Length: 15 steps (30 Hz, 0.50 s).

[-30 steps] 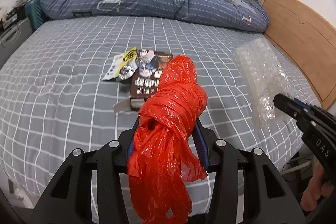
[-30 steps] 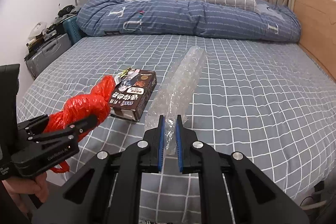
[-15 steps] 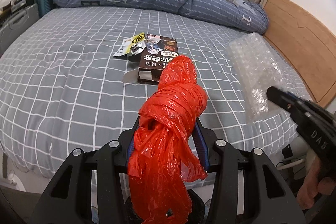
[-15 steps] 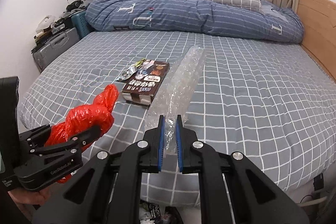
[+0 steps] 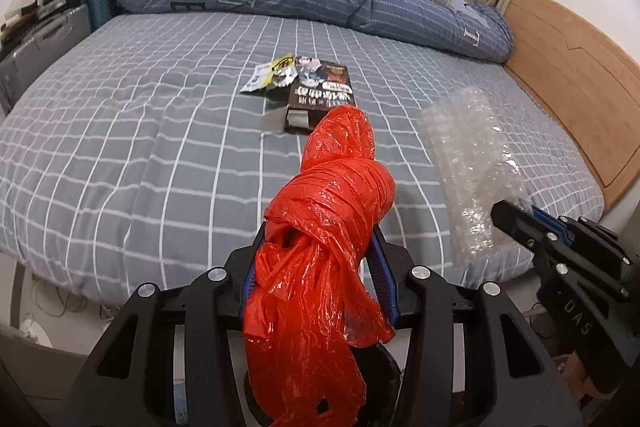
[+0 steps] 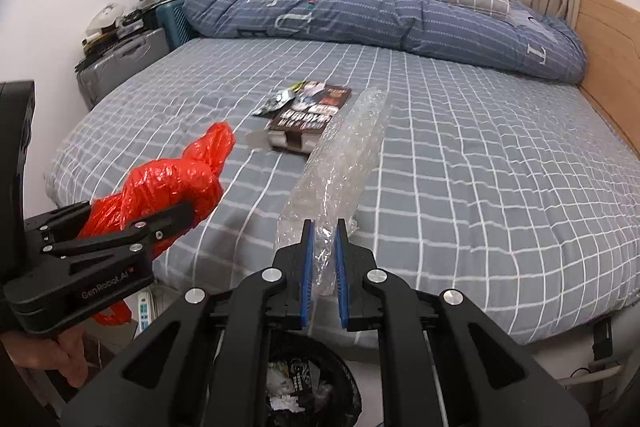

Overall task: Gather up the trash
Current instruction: 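Lift the red bag and bubble wrap up from the bed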

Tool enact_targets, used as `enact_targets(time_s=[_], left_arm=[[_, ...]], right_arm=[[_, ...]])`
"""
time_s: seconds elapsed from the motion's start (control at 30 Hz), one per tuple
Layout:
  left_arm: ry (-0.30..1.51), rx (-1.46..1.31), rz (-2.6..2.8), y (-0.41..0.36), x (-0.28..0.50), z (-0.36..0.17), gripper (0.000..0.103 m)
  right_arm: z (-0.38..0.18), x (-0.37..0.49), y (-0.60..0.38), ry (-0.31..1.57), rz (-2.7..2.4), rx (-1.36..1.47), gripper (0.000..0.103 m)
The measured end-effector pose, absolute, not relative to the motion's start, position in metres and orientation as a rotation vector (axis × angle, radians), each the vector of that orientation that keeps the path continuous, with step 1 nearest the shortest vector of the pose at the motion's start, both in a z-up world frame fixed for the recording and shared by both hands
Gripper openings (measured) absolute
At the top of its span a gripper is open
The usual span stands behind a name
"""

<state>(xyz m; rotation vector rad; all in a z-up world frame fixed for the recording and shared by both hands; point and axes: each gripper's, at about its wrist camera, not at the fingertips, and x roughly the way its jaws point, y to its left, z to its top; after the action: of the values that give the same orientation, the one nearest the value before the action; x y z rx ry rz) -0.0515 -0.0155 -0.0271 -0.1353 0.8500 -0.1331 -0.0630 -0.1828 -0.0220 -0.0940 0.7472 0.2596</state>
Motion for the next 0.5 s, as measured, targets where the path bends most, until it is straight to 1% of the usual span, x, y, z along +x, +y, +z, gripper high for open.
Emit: enact_targets(time_s=[0.27,0.5], left_arm=[[0.868,-0.11,-0.126,-0.012,-0.084,-0.037,0.045],[0.892,-0.117,-0.118,-0.005,-0.115,-0.042,0.045]], right_arm=[[-0.04,-0.1,-0.161,0.781,0.29,-0.144,0.01],[-0.05,-0.13,-0.163,0.807,0.287,-0.147,0.01]])
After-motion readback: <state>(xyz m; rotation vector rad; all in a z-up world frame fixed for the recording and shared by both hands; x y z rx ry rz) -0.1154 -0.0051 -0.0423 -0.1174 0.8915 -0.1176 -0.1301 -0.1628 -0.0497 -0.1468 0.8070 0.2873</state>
